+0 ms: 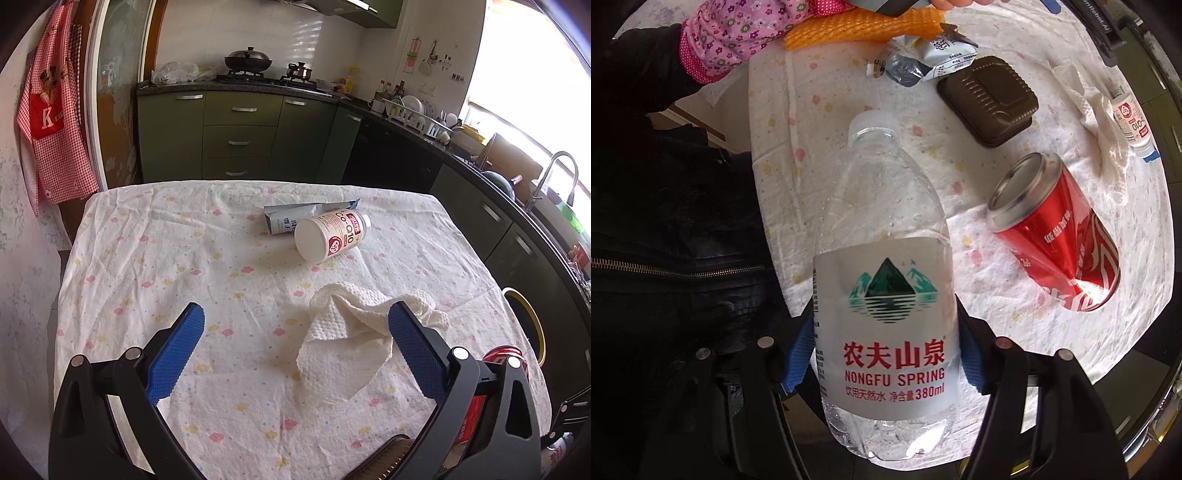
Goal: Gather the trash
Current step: 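Carry the water bottle over the bin and open the right gripper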
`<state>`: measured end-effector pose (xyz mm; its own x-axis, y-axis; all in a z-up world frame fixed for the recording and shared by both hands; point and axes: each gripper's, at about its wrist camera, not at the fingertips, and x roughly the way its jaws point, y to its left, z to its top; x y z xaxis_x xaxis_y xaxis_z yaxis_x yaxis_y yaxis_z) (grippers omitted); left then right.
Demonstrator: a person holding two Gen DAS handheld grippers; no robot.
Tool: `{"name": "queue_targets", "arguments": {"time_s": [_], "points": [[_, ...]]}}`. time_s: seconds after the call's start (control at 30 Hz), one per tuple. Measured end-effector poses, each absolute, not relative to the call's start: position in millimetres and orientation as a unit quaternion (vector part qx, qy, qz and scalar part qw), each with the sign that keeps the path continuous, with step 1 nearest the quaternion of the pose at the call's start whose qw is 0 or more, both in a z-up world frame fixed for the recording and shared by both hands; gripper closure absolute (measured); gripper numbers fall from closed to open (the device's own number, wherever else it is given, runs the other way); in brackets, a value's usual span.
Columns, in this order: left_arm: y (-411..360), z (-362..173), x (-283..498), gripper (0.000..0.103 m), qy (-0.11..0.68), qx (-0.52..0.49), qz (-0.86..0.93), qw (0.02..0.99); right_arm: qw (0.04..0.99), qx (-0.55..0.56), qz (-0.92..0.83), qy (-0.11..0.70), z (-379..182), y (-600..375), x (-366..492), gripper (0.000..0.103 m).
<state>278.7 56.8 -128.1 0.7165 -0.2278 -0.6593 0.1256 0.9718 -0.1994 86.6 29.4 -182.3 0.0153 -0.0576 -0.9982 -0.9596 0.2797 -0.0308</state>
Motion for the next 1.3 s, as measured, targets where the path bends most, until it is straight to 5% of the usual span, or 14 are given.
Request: {"name": "queue_targets", "arguments": {"time_s": [0.57,1.03,1.3], "points": [[58.6,-133.5,280.2,0.005,0.366,-0.070,-0.090,0.924,0.708,-0.292,0.270,0.583,-87.7,-151.1,116.2,0.041],[57.0,-136.1,280.5,0.005,0.371,-0.072,-0.096,0.921,0.779,-0.169,0.163,0.581,-83.9,-239.5,156.2,0.041],[52.8,-136.6,279.6,0.005,0.372,-0.066,-0.101,0.920,0.775,-0.070,0.031,0.628,-127.4,-323.0,215.7,0.041]]}}
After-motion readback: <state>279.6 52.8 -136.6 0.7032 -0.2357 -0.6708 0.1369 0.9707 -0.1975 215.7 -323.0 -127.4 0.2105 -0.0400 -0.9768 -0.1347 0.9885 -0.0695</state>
